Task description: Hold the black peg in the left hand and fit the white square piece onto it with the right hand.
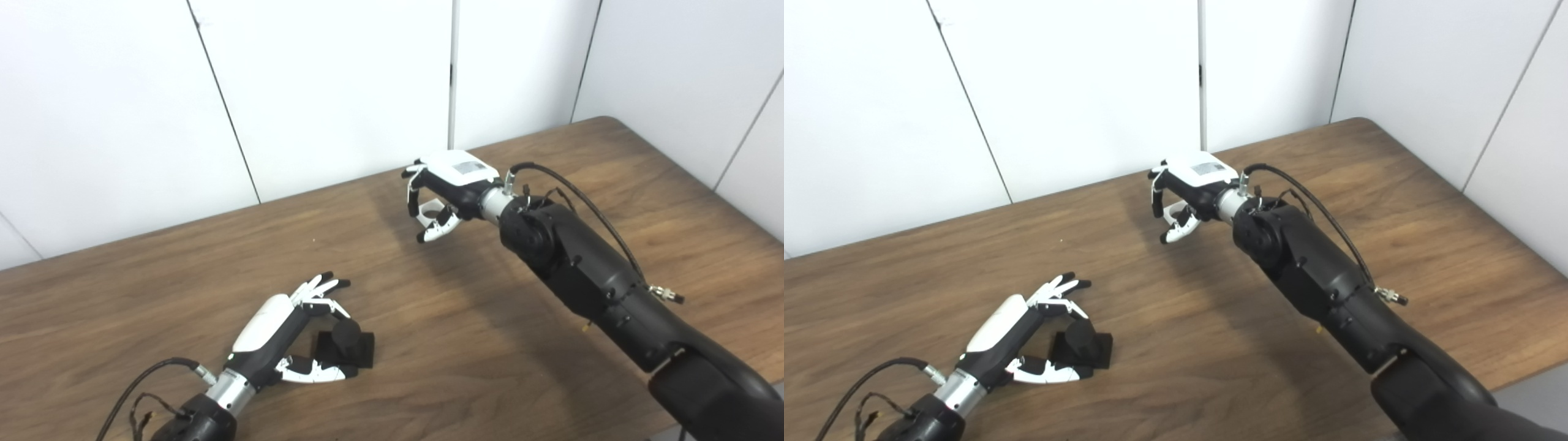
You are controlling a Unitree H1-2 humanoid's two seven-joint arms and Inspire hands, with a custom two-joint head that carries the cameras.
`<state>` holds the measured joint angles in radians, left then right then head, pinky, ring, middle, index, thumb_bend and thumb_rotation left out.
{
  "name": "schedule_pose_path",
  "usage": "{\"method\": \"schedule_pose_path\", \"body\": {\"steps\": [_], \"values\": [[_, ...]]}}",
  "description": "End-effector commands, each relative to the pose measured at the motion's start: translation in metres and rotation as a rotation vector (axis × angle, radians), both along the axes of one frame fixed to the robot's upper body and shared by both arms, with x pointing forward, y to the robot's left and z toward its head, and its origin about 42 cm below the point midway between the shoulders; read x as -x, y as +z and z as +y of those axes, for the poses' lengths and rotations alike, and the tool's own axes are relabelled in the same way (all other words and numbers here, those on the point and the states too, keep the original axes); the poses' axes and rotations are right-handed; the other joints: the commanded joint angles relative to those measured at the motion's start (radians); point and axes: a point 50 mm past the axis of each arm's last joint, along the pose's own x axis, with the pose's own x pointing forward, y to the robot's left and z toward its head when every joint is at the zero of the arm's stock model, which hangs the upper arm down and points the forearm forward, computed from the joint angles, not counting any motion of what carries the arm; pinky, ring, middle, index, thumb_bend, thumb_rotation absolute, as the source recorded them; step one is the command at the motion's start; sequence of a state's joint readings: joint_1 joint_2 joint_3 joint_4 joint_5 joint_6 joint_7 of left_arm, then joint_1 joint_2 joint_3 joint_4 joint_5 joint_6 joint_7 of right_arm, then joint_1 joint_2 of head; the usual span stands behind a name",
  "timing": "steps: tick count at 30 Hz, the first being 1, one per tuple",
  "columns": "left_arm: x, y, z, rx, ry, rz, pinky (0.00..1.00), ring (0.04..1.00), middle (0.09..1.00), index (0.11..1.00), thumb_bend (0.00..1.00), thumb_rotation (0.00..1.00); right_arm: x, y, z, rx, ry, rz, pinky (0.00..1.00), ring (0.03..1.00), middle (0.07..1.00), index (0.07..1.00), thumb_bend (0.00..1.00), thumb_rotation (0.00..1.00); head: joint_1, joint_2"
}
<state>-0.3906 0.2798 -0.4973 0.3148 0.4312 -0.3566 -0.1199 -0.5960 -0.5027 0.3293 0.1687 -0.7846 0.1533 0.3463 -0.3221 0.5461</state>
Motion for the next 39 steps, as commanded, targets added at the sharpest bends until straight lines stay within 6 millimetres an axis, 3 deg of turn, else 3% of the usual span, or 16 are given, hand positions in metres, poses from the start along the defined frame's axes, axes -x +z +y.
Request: {"method": "schedule_pose_path", "body": {"steps": [1, 5, 14, 39], "values": [[0.011, -0.033, 0.019, -0.185, 0.025, 0.093, 1.00, 1.000, 0.928, 0.492, 0.52, 0.08, -0.014, 0.034, -0.003, 0.044, -0.026, -0.052, 0.97, 0.995, 0.964, 0.811, 0.80, 0.31, -0.001, 0.001], [0.012, -0.034, 0.019, -0.185, 0.026, 0.095, 1.00, 1.000, 0.926, 0.492, 0.52, 0.08, -0.023, 0.034, -0.005, 0.096, -0.051, 0.006, 0.97, 1.000, 0.989, 0.862, 0.81, 0.31, 0.001, 0.000], [0.012, -0.035, 0.017, -0.182, 0.026, 0.093, 1.00, 1.000, 0.925, 0.492, 0.52, 0.08, -0.038, 0.035, -0.006, 0.127, -0.073, 0.039, 0.95, 1.000, 1.000, 0.853, 0.79, 0.23, 0.006, 0.000], [0.016, -0.034, 0.019, -0.185, 0.027, 0.089, 0.99, 1.000, 0.925, 0.492, 0.52, 0.08, -0.073, 0.030, -0.009, 0.256, -0.095, 0.073, 0.94, 0.974, 0.942, 0.777, 0.75, 0.26, 0.021, 0.006]]}}
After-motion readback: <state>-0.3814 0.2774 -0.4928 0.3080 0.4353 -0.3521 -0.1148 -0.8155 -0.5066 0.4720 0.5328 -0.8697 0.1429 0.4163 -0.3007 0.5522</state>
